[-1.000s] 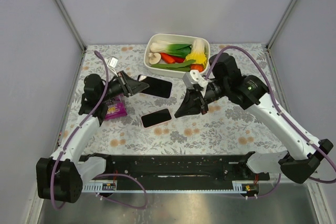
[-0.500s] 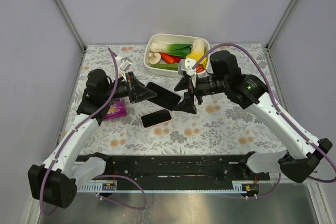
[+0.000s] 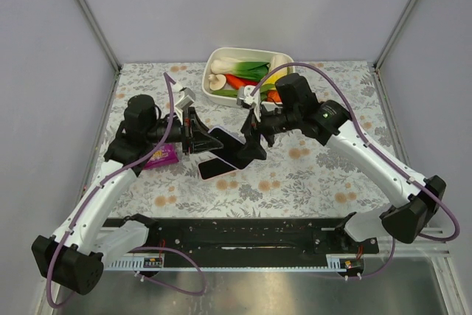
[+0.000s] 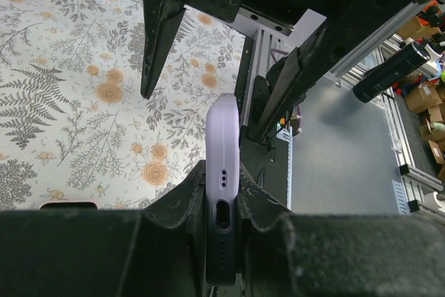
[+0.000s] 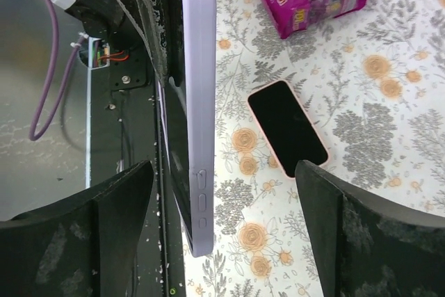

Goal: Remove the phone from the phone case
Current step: Remove the phone case from the phone.

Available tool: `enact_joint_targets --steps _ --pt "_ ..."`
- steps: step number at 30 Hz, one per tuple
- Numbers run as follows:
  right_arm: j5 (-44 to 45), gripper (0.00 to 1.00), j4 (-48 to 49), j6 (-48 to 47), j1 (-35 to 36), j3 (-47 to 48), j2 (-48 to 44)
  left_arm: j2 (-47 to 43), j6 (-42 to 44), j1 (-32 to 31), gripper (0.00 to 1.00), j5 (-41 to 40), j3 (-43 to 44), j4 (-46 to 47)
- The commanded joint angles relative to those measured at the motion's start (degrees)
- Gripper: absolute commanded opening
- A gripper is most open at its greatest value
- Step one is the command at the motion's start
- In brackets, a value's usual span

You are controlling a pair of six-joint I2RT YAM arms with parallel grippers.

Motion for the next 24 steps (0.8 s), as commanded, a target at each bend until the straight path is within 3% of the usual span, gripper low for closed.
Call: enact_joint_targets --steps 1,10,15,19,23,24 --pt "-4.6 0.90 1.1 1.0 0.1 -0.5 2.1 -1.3 2.6 -0.3 0.00 2.4 3.5 1.7" --pt "-11.6 0.77 2.1 1.2 0.1 -3.0 4.0 -1.7 2.7 -0.5 0.00 1.8 3.4 2.1" --pt "-13.0 0.64 2.1 0.2 0.0 -4.4 3.3 -2.0 2.2 -0.3 0.00 2.1 3.2 2.9" --pt "-14.8 0.40 2.9 0.3 -0.1 -5.3 3.2 -2.1 1.7 -0.3 0.00 2.1 3.0 3.5" --pt "-17.2 0.00 3.5 -0.1 -0.2 -6.0 2.6 -2.1 -0.4 0.0 0.00 1.9 1.9 6.3" --pt "-17.3 0.00 3.6 -0.2 -0.3 -6.4 2.4 -2.0 -0.5 0.1 0.00 1.9 1.7 6.8"
